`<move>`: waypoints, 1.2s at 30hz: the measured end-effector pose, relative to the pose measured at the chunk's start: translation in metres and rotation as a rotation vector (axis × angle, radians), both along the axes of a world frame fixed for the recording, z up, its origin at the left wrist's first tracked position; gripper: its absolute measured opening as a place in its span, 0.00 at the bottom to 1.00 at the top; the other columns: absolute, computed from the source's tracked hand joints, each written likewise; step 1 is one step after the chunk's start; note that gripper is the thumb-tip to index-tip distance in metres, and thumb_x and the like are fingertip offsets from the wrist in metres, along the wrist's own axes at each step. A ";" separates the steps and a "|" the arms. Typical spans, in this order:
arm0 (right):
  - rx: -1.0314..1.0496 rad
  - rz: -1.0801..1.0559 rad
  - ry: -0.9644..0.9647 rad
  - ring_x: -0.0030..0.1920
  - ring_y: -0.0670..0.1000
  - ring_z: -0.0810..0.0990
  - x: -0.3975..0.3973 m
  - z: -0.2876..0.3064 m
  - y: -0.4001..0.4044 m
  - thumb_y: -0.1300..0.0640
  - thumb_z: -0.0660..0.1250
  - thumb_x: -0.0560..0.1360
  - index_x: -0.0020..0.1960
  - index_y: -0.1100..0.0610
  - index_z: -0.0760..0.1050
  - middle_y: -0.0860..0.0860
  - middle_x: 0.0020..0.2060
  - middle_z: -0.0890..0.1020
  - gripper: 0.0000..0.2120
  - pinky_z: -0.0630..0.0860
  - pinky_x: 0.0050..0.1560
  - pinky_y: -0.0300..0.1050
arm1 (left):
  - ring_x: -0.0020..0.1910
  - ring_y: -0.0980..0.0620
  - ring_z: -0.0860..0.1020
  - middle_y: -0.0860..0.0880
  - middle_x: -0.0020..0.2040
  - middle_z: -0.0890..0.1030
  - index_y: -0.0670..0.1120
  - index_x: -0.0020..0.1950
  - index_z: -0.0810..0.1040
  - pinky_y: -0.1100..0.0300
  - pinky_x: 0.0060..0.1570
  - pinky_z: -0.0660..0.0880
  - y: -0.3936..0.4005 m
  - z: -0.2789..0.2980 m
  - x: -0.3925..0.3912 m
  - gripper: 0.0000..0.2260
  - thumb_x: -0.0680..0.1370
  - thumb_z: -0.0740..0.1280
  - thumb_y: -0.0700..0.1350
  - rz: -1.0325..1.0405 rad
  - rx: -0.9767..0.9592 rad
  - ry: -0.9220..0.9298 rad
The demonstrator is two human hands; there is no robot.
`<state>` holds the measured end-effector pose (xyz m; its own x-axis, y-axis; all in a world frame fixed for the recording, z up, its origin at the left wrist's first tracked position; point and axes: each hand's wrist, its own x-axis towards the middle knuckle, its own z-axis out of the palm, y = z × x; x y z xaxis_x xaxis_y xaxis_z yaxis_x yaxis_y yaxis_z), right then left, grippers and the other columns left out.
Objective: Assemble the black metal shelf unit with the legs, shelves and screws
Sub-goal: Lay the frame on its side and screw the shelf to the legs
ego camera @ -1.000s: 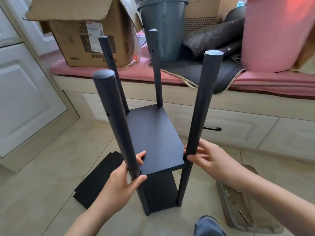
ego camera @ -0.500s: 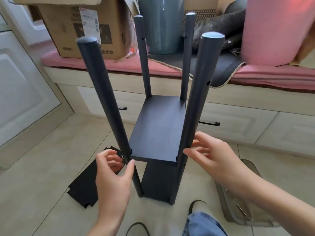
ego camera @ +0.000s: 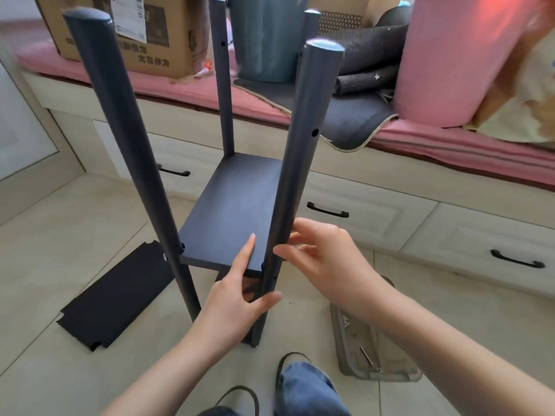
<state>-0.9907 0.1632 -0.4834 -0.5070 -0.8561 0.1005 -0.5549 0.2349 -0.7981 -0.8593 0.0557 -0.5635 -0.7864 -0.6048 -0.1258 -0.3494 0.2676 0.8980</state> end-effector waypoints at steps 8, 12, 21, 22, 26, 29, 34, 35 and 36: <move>-0.031 0.057 -0.053 0.46 0.42 0.85 -0.006 0.000 -0.002 0.57 0.69 0.77 0.52 0.50 0.82 0.44 0.46 0.86 0.06 0.80 0.55 0.47 | 0.47 0.53 0.82 0.48 0.46 0.86 0.62 0.80 0.58 0.69 0.48 0.75 0.007 -0.018 -0.011 0.39 0.75 0.75 0.50 0.144 -0.146 0.089; 0.008 0.055 -0.127 0.49 0.43 0.84 -0.024 -0.009 0.009 0.55 0.69 0.77 0.53 0.49 0.82 0.47 0.48 0.86 0.06 0.81 0.55 0.48 | 0.48 0.50 0.83 0.49 0.46 0.86 0.61 0.79 0.61 0.59 0.55 0.78 0.009 -0.018 -0.012 0.36 0.75 0.75 0.50 0.155 -0.193 0.104; 0.413 -0.313 -0.396 0.44 0.51 0.86 -0.100 -0.131 0.082 0.62 0.70 0.76 0.50 0.58 0.82 0.55 0.41 0.87 0.04 0.83 0.51 0.51 | 0.44 0.56 0.84 0.54 0.41 0.86 0.55 0.79 0.64 0.54 0.56 0.80 0.015 -0.018 -0.022 0.34 0.76 0.75 0.45 0.178 -0.181 0.156; 0.449 -0.355 -0.420 0.42 0.50 0.86 -0.105 -0.147 0.091 0.63 0.70 0.76 0.50 0.59 0.82 0.54 0.40 0.87 0.04 0.83 0.48 0.47 | 0.43 0.56 0.85 0.54 0.40 0.86 0.54 0.79 0.65 0.55 0.55 0.80 0.016 -0.018 -0.023 0.34 0.75 0.75 0.44 0.171 -0.193 0.160; 0.567 -0.438 -0.426 0.36 0.49 0.83 -0.120 -0.208 0.114 0.63 0.70 0.75 0.48 0.60 0.81 0.54 0.38 0.86 0.03 0.81 0.40 0.42 | 0.42 0.63 0.84 0.58 0.40 0.85 0.51 0.78 0.66 0.65 0.52 0.79 0.014 -0.019 -0.031 0.35 0.74 0.76 0.43 0.157 -0.227 0.174; 0.691 -0.385 -0.313 0.36 0.46 0.80 -0.127 -0.244 0.116 0.62 0.69 0.76 0.51 0.57 0.80 0.51 0.38 0.83 0.05 0.75 0.34 0.33 | 0.42 0.62 0.84 0.59 0.40 0.85 0.49 0.76 0.69 0.59 0.53 0.81 0.014 -0.020 -0.036 0.33 0.73 0.76 0.42 0.173 -0.240 0.173; 0.796 -0.325 -0.184 0.58 0.56 0.79 -0.139 -0.290 0.101 0.61 0.66 0.76 0.66 0.58 0.73 0.56 0.58 0.81 0.18 0.73 0.51 0.41 | 0.42 0.61 0.85 0.60 0.41 0.85 0.41 0.71 0.73 0.64 0.51 0.80 0.014 -0.020 -0.040 0.28 0.73 0.76 0.38 0.183 -0.187 0.212; 0.809 -0.317 -0.173 0.61 0.57 0.78 -0.140 -0.297 0.097 0.60 0.67 0.77 0.68 0.58 0.71 0.57 0.60 0.80 0.20 0.73 0.56 0.43 | 0.42 0.60 0.85 0.60 0.41 0.85 0.40 0.71 0.73 0.67 0.50 0.80 0.014 -0.021 -0.040 0.27 0.73 0.76 0.37 0.187 -0.173 0.220; 0.820 -0.310 -0.155 0.63 0.58 0.77 -0.142 -0.303 0.092 0.58 0.68 0.77 0.69 0.58 0.70 0.57 0.62 0.79 0.21 0.73 0.59 0.45 | 0.43 0.60 0.85 0.59 0.41 0.85 0.40 0.70 0.73 0.69 0.49 0.79 0.013 -0.022 -0.040 0.27 0.73 0.76 0.37 0.188 -0.159 0.226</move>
<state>-1.1326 0.2549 -0.7859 -0.6848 -0.4507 -0.5727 -0.2708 0.8869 -0.3742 -0.8992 0.0691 -0.5854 -0.6562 -0.7401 0.1470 -0.2024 0.3604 0.9106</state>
